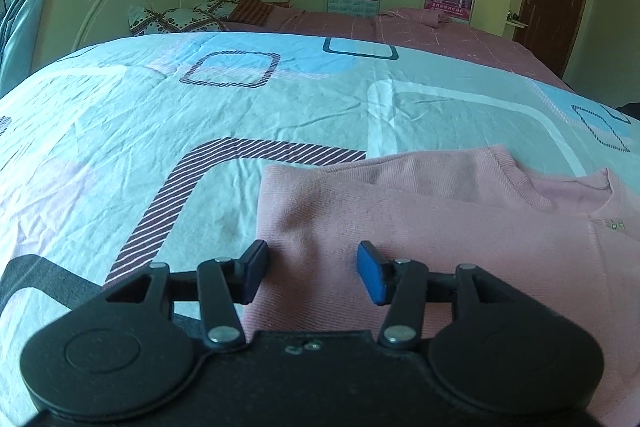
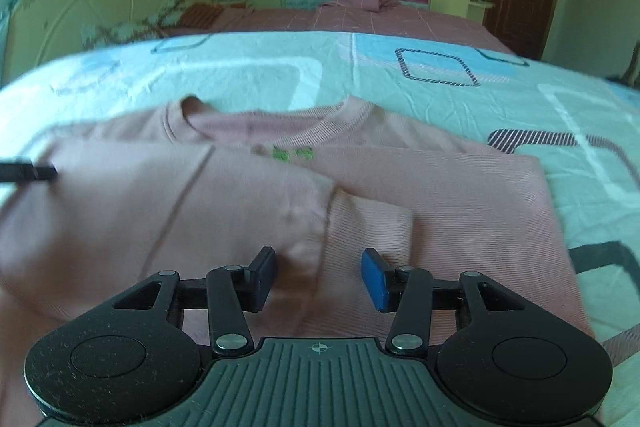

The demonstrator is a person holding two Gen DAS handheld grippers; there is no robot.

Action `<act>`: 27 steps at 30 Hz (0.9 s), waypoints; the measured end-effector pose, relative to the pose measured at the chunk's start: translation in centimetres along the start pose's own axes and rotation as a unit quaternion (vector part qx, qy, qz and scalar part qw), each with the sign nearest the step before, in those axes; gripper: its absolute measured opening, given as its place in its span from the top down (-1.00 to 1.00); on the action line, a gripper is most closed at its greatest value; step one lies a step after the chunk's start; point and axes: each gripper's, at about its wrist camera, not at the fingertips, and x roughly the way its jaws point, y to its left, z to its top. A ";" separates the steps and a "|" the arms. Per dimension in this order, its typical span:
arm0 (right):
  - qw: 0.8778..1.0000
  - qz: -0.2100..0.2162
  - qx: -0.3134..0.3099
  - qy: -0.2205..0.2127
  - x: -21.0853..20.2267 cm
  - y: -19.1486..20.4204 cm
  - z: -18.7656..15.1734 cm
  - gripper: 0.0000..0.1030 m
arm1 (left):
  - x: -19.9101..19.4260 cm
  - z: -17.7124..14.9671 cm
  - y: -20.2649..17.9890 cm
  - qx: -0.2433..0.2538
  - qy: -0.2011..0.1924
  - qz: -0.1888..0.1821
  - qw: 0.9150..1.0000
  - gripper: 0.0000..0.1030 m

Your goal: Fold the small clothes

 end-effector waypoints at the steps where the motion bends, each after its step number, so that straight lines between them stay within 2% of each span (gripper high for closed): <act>1: 1.000 -0.002 -0.005 0.000 -0.1 -0.1 -0.2 0.08 | 0.0 0.0 0.0 0.000 0.001 0.002 1.000 0.04; 5: 1.000 -0.003 0.006 0.000 -0.9 -0.5 -0.2 0.08 | -1.4 0.1 0.2 -0.012 -0.006 0.001 1.000 0.09; 8: 1.000 0.015 0.014 -0.019 -2.3 -0.3 0.0 0.08 | -2.9 -0.3 -0.3 -0.005 -0.016 -0.008 1.000 0.09; 13: 0.999 0.022 -0.030 -0.029 -2.9 1.8 0.0 0.08 | -4.6 -1.7 -2.0 0.004 -0.011 -0.032 0.999 0.08; 16: 0.998 0.007 -0.055 -0.003 -1.9 2.2 -0.9 0.08 | -5.0 -2.9 -3.2 0.022 -0.003 -0.038 0.999 0.07; 17: 0.999 0.002 -0.053 0.010 -1.4 1.8 -1.2 0.08 | -4.9 -3.4 -3.5 0.028 0.002 -0.037 0.999 0.07; 20: 0.999 0.008 -0.028 0.012 -1.4 0.2 -1.8 0.08 | -4.4 -4.6 -3.7 0.034 0.008 -0.027 0.999 0.04; 27: 0.999 0.019 -0.021 0.017 -2.0 -0.8 -2.2 0.08 | -5.2 -4.6 -3.7 0.031 0.016 -0.010 0.999 0.03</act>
